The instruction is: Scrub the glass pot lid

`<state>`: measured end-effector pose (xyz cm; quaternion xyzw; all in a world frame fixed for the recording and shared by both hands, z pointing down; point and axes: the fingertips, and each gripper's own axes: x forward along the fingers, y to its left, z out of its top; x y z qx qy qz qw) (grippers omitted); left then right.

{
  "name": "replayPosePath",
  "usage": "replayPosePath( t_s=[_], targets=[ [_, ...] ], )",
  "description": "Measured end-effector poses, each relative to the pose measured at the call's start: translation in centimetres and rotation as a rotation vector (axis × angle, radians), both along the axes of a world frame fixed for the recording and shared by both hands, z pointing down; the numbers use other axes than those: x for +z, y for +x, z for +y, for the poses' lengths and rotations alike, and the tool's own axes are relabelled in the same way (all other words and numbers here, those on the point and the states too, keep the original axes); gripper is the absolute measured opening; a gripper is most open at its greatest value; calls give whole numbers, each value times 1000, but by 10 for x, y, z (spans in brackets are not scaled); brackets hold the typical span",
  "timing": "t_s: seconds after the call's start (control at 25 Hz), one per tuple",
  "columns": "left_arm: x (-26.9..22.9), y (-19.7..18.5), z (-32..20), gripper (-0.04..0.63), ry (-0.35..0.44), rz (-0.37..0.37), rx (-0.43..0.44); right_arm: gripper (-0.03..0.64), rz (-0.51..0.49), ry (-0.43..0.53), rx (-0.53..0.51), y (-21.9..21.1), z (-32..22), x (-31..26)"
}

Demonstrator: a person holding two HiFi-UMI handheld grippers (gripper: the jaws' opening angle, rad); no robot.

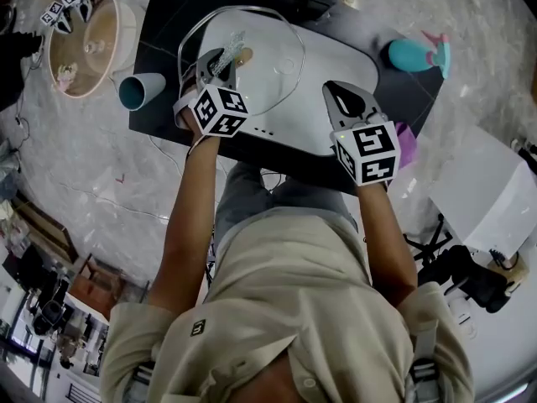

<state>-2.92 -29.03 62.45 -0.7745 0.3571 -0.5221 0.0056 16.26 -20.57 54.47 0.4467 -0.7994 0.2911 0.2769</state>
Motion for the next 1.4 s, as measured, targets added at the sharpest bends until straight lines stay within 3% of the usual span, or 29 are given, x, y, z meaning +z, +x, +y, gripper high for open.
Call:
replayPosePath(
  t_s=[0.28,0.76,1.16,1.4],
  targets=[
    [27,66,20,87,-42,-16,151,28,-1,-12,45,21,9,9],
    [37,119,46,87,-90,11,254,28,-6,-17,67,37,16,10],
    [39,109,55,87,-110,6,263,28,-6,-21,40,27,15,10],
    [36,54,53,87,-104,-37,215,28,-9,-26,2,6,11,12]
  ],
)
